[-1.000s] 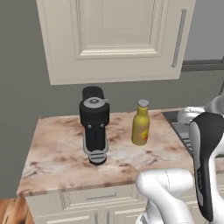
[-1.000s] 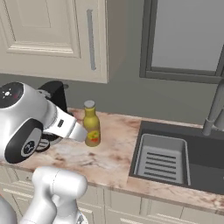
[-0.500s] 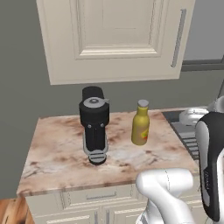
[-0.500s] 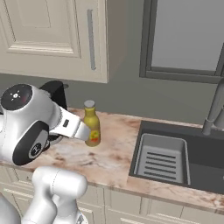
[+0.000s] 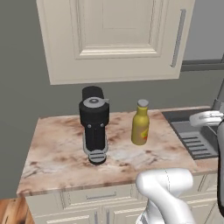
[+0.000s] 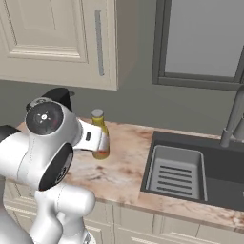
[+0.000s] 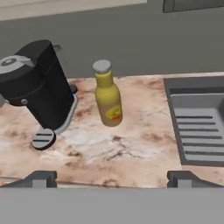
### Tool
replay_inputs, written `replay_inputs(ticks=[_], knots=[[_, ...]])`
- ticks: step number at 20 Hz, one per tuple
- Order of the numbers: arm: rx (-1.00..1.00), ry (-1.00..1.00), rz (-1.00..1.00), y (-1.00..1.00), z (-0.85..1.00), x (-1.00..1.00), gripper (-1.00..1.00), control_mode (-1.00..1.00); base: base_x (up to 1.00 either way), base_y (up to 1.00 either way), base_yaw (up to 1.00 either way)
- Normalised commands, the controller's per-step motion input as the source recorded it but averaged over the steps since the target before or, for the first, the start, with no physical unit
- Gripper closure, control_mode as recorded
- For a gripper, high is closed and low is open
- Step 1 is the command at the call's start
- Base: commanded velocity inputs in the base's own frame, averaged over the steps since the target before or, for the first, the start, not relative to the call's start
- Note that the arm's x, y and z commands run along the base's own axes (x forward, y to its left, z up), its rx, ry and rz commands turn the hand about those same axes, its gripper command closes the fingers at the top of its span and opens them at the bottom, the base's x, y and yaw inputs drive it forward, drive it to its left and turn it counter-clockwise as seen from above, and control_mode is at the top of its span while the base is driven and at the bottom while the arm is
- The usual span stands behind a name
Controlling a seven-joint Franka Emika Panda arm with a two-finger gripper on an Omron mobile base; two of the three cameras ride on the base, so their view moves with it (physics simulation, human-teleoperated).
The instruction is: Move the drinks to the dining counter.
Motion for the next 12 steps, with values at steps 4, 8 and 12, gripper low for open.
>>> replay_inputs(ticks=[4,8,12], knots=[[0.07,-0.22,0.18,-0.03,0.00,0.00,-1.00,-1.00,0.00,0.00,0.00],[0.10,-0.23,0.20,0.00,0.00,0.03,-1.00,-1.00,0.00,0.00,0.00],[0.06,-0.25,0.15,0.00,0.00,0.13,-1.00,-1.00,0.00,0.00,0.00]])
